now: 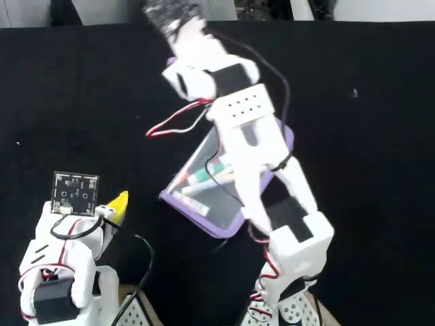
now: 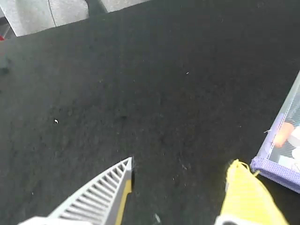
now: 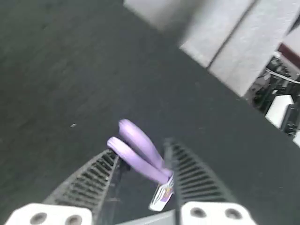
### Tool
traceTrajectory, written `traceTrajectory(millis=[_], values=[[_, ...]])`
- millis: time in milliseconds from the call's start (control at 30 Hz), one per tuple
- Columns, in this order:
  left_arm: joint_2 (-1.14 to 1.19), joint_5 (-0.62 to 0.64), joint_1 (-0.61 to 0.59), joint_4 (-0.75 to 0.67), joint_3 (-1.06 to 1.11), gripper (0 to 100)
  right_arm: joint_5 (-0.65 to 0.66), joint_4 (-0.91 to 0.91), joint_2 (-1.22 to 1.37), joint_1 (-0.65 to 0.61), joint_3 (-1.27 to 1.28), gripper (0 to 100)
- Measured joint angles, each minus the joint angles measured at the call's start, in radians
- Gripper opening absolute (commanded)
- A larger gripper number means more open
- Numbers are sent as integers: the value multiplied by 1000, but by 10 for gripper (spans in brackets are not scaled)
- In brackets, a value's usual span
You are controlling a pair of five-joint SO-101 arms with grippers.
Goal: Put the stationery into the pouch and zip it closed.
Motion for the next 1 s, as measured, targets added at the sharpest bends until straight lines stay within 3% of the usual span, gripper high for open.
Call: traceTrajectory(millis=[133, 300, 400, 667, 933, 1000], values=[[0, 8, 0, 3, 0, 314, 20, 29, 0, -12, 0, 500], [0, 8, 0, 3, 0, 314, 199, 163, -34, -17, -2, 632], [0, 8, 0, 3, 0, 314, 269, 252, -103, -26, -26, 639], [0, 8, 0, 3, 0, 314, 285, 342, -321, -31, -64, 639], [0, 8, 0, 3, 0, 309, 347, 477, -334, -46, 81, 636], [0, 8, 0, 3, 0, 267, 354, 479, -348, -20, 84, 626]])
